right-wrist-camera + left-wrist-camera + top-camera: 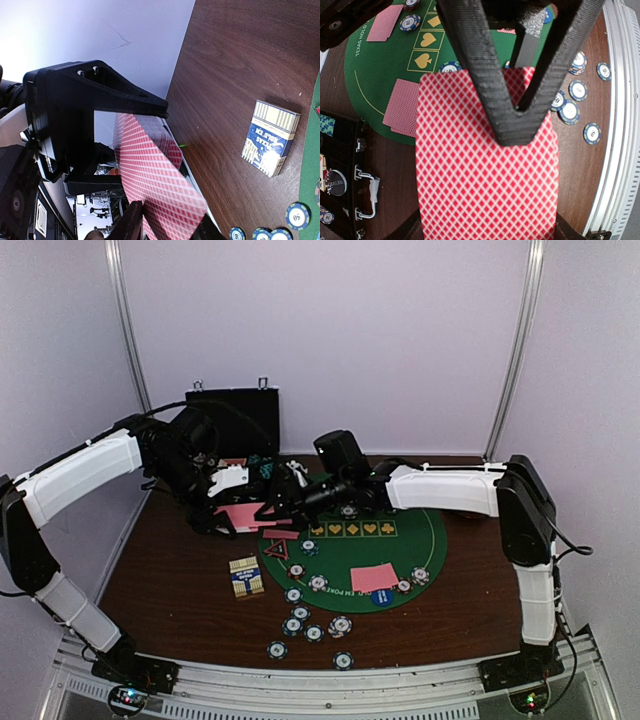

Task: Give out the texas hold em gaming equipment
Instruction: Pick up the poker card from the face-down deck piles.

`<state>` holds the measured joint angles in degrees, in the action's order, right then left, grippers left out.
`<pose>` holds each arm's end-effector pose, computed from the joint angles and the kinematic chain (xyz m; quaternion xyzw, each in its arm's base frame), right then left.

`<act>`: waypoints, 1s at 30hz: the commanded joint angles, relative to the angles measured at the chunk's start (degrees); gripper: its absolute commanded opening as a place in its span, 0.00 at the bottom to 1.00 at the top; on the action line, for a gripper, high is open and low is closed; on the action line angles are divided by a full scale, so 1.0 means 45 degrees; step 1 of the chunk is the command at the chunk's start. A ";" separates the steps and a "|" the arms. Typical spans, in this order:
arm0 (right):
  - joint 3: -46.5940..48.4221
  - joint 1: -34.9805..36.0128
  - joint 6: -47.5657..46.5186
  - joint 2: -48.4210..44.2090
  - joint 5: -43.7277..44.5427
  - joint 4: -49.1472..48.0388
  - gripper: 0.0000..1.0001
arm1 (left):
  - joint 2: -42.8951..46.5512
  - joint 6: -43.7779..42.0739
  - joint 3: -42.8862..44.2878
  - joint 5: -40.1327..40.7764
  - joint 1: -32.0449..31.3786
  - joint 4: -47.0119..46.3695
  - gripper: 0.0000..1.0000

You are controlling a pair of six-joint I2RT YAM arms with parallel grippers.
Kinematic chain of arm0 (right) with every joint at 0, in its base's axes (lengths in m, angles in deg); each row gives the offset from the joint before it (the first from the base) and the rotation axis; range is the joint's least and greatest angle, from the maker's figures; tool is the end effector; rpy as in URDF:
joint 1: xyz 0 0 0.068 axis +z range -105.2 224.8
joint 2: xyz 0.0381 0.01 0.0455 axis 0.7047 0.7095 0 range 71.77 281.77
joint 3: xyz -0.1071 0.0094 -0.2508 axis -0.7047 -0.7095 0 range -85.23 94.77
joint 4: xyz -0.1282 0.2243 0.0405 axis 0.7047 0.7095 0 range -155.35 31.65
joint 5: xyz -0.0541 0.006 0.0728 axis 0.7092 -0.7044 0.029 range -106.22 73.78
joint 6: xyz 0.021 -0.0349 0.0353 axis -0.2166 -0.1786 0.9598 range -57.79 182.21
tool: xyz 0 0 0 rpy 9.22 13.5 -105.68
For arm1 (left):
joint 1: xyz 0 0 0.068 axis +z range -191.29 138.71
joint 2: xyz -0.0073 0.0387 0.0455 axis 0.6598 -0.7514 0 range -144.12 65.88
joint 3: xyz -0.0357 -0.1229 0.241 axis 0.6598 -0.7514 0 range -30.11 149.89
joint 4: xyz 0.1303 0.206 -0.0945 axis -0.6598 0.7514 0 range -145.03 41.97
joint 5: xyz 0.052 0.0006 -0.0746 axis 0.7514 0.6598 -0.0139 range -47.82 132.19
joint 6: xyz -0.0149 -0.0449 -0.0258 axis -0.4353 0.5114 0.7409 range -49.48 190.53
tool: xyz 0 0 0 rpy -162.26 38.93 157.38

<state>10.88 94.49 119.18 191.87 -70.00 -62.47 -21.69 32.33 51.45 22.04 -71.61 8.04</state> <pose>0.2922 0.3888 0.2542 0.1880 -0.7734 -0.6047 0.0302 0.2503 -0.1606 0.3110 0.5713 0.7824 -0.1593 0.1901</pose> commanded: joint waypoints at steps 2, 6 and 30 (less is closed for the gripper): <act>-0.0148 -0.0182 -0.0549 -0.0984 0.0014 0.0658 0.27 | 0.0211 0.0031 0.0294 -0.0059 0.0079 -0.0115 0.00; -0.0177 -0.0203 -0.0413 -0.1183 -0.0021 0.0608 0.14 | 0.0208 0.0013 0.0255 -0.0030 0.0079 -0.0130 0.00; 0.0952 -0.2158 -0.5679 -0.2843 0.1759 0.7363 0.00 | 0.0194 -0.0017 0.0235 0.0203 0.0079 -0.0041 0.00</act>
<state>10.36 86.91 107.69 181.77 -68.51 -45.25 -21.69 32.31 51.45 23.14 -71.61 8.08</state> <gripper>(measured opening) 0.013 0.666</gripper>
